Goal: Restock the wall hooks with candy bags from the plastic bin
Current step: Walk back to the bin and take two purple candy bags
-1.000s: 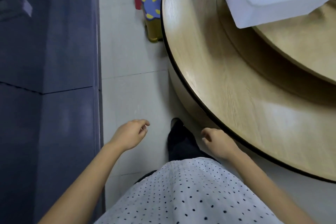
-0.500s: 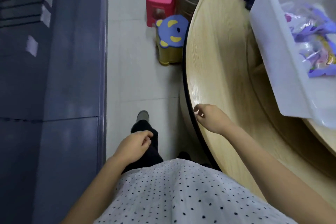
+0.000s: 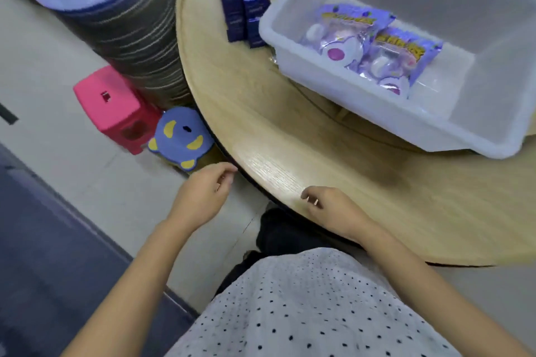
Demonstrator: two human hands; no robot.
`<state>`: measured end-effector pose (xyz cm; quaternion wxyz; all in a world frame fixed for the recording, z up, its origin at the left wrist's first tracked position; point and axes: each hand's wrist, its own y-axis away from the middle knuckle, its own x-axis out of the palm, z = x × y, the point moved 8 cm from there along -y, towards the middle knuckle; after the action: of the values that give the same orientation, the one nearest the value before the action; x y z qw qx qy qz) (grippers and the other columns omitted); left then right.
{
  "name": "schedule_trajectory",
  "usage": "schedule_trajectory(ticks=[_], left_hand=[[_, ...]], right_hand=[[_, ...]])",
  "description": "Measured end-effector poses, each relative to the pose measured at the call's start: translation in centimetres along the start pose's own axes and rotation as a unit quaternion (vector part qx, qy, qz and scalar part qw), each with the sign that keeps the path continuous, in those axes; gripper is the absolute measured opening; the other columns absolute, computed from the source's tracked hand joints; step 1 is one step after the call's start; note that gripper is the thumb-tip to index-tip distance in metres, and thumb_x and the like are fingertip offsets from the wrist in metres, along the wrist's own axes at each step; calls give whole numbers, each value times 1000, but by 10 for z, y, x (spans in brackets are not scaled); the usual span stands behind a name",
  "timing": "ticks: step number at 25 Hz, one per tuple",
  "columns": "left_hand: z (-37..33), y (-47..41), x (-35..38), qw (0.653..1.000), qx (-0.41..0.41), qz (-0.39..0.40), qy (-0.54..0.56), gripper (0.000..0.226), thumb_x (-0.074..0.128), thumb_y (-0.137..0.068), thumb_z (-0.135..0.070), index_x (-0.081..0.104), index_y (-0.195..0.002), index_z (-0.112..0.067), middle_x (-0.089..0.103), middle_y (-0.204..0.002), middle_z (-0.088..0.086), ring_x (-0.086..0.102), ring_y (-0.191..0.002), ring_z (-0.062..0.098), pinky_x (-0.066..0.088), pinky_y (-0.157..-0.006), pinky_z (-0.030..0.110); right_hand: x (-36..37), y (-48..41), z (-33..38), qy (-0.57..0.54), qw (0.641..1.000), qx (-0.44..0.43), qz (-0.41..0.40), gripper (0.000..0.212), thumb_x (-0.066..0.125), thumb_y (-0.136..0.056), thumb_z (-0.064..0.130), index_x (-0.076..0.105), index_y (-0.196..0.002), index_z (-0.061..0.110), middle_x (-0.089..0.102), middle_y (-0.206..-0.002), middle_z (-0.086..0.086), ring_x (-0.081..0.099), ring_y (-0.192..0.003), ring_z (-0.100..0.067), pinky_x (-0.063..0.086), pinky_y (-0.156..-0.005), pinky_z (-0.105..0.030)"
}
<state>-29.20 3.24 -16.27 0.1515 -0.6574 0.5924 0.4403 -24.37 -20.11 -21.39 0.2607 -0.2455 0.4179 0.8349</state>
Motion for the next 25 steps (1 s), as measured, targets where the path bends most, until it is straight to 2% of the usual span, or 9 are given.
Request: schedule_trajectory(ticks=[4,7,11,13,16,19,20,23,25], left_hand=[[-99,-84,-44,983,154,-42,87,21,60,-94,-9,69,-113,-12,71,-96,0,66,-85,18,50,-80,24],[-174,-127,-92,948,257,-105,155,23,58,-91,-13,67,-112,-11,66,-90,-4,62,-80,7,47,-77,11],[-247,-186,-103,943,298,-40,141,40,59,-89,-20,54,-129,-13,61,-96,-9,59,-78,5,49,-76,23],[-268,-225,-82,961,263,29,76,64,64,-89,-31,35,-144,-17,59,-118,4,61,-96,16,46,-83,31],[-274,-275,-37,971,186,129,-74,90,68,-86,-43,16,-153,-12,45,-147,18,46,-132,33,39,-99,38],[-260,-301,7,961,118,232,-93,103,75,-82,-33,6,-154,-8,46,-147,20,48,-130,36,42,-97,35],[-253,-305,18,961,91,252,-73,107,79,-79,-28,4,-154,-9,44,-148,21,48,-131,40,43,-103,43],[-241,-317,31,966,46,249,-49,109,85,-70,-22,13,-151,-11,40,-148,24,44,-132,46,44,-103,58],[-239,-320,33,971,31,233,-34,116,88,-64,-19,11,-152,-13,37,-149,21,45,-132,44,45,-102,58]], right_hand=[[-81,4,21,-87,986,-8,-140,23,51,-94,20,62,-114,18,66,-102,3,59,-85,-13,49,-81,-31],[-161,24,50,-142,957,-64,-246,21,56,-91,20,64,-110,22,67,-94,10,59,-84,-6,46,-76,-15],[-257,43,48,-250,880,-46,-402,18,60,-87,17,67,-101,24,68,-85,15,62,-76,-6,49,-69,-15],[-289,34,27,-236,854,4,-464,18,60,-86,15,66,-102,22,66,-85,16,60,-73,-3,47,-69,-14],[-304,-1,-28,-150,863,179,-448,29,61,-87,20,59,-116,13,65,-109,-6,60,-91,-18,44,-82,-25],[-286,-37,-79,-153,868,320,-348,60,65,-86,36,41,-136,10,49,-132,-18,48,-120,-35,40,-96,-38],[-278,-46,-90,-164,866,347,-321,69,67,-84,40,36,-138,10,46,-134,-20,44,-124,-38,39,-99,-40],[-258,-61,-107,-309,829,347,-311,78,71,-80,40,29,-139,10,51,-130,-12,50,-119,-30,43,-98,-40],[-250,-63,-114,-432,777,315,-331,79,74,-80,32,27,-140,11,58,-109,5,60,-98,-12,51,-75,-23]])
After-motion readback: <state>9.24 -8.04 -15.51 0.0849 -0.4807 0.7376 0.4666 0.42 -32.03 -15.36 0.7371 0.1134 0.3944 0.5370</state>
